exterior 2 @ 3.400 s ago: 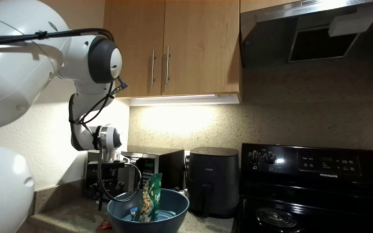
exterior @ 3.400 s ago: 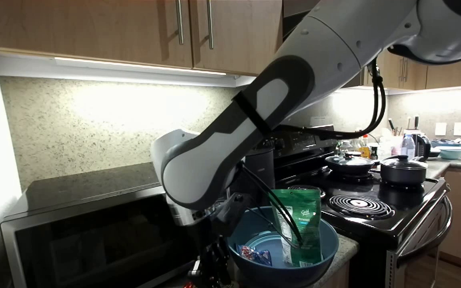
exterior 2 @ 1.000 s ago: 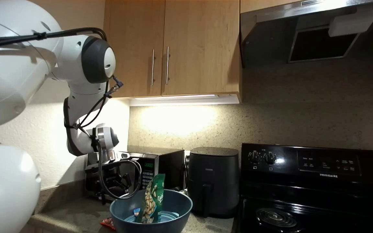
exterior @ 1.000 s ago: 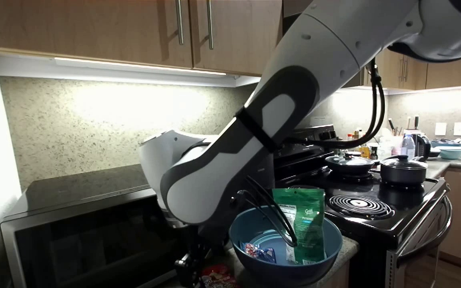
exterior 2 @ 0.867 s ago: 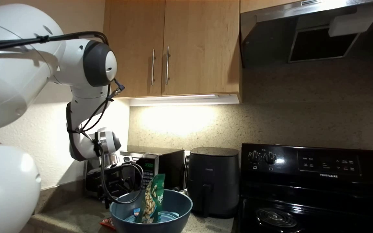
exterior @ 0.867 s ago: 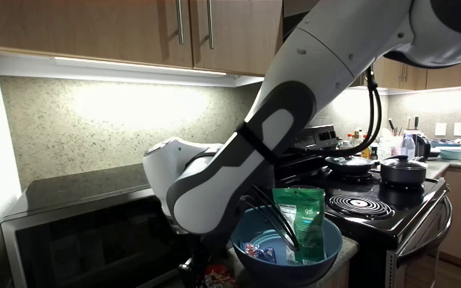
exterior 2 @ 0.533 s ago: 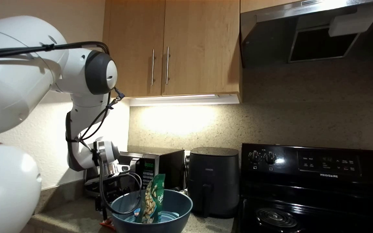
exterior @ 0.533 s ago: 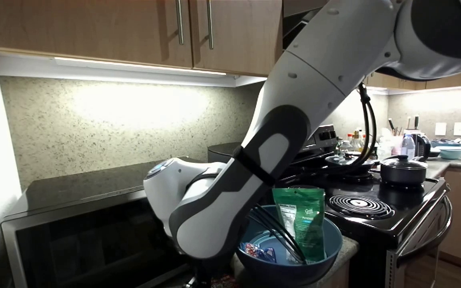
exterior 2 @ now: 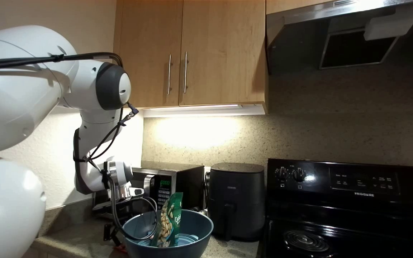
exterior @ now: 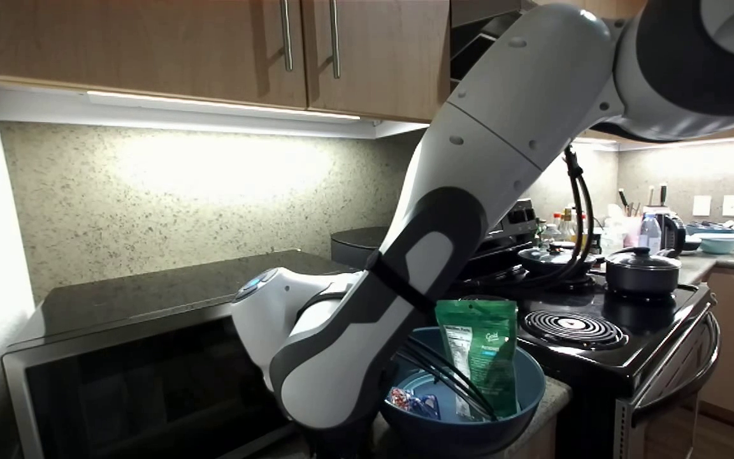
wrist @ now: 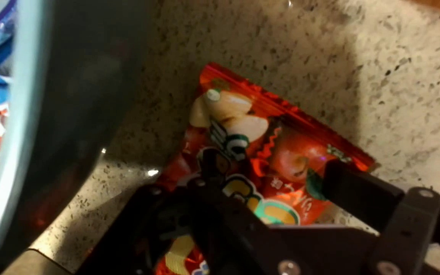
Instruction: Pick up the three sachets from the countertop and put them in the blue dish.
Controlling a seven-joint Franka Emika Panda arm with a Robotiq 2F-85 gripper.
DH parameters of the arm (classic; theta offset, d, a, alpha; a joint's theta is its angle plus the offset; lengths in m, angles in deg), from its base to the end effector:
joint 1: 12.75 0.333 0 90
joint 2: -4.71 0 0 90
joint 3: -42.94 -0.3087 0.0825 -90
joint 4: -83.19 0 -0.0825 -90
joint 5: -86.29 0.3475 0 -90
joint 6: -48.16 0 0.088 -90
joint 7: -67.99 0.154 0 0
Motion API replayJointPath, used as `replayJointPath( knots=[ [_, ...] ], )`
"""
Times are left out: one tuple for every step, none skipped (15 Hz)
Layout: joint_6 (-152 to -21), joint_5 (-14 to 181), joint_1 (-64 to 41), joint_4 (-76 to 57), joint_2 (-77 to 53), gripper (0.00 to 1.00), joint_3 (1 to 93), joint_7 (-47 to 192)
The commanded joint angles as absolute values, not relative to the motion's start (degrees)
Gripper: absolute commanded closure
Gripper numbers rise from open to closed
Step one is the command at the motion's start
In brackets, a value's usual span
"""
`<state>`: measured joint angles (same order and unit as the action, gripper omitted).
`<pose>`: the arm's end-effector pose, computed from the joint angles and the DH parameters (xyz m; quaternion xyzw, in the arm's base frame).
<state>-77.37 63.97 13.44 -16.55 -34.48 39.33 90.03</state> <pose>0.5382 0.2745 0.1454 0.9673 0.1912 -0.0471 0.1598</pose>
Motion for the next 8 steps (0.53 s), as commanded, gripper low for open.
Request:
replayJointPath(
  knots=[
    [-77.18,65.71,12.22,-15.90,-35.28,0.59,39.09,88.73],
    [-77.15,65.71,12.23,-16.10,-35.00,0.64,39.08,88.73],
    [-77.04,65.87,12.22,-16.17,-34.62,0.71,38.93,88.67],
    [-76.63,66.36,12.09,-16.30,-33.86,0.76,38.60,88.48],
    [-75.20,67.35,11.91,-16.09,-32.91,0.81,37.98,87.84],
    [-73.02,68.57,11.82,-15.88,-31.45,0.88,37.20,87.03],
    [-71.04,69.77,11.74,-15.79,-30.14,0.90,36.52,86.30],
    [-69.14,70.90,11.47,-16.44,-27.83,0.93,35.67,85.06]
  ],
)
